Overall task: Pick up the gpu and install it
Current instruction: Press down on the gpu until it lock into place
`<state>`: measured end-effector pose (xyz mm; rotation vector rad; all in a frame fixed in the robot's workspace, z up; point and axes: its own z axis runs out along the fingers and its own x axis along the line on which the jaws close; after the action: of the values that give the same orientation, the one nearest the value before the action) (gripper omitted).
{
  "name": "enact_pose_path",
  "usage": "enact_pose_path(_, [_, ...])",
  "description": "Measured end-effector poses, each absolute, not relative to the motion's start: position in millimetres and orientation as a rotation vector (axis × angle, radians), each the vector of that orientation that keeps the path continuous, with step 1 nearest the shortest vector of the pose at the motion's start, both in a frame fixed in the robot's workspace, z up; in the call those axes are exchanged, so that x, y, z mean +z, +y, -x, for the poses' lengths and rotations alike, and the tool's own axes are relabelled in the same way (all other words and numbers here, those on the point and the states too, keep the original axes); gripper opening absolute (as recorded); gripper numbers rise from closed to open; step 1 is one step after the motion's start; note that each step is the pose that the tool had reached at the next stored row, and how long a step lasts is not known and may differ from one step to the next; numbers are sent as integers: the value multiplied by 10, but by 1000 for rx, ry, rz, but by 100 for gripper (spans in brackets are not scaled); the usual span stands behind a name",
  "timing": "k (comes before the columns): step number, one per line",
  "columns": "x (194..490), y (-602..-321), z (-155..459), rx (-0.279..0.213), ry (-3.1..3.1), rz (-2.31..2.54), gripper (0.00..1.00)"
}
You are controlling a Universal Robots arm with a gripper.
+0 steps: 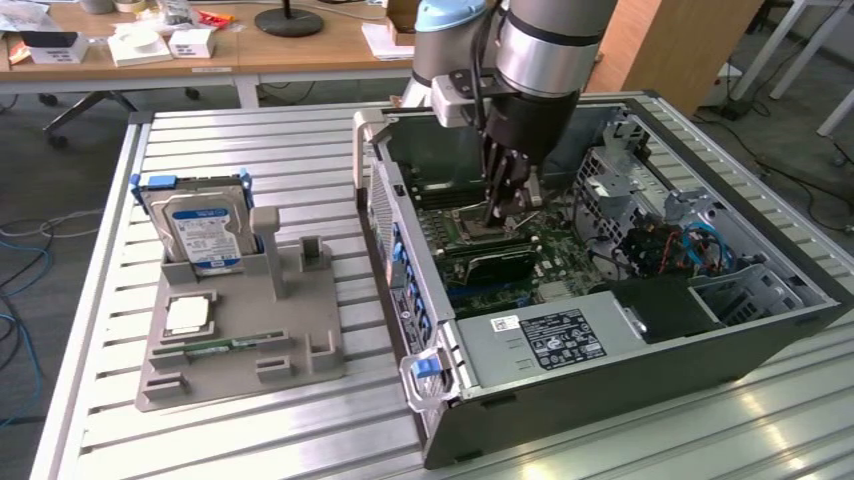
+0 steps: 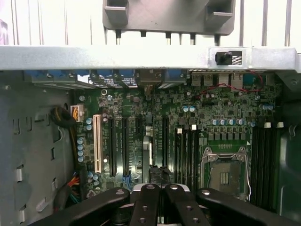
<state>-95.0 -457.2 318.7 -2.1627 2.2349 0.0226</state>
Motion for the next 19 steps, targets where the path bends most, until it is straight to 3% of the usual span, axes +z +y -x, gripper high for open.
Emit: enact_pose_path(19, [3032,-4533,954,23,2235,2162,10])
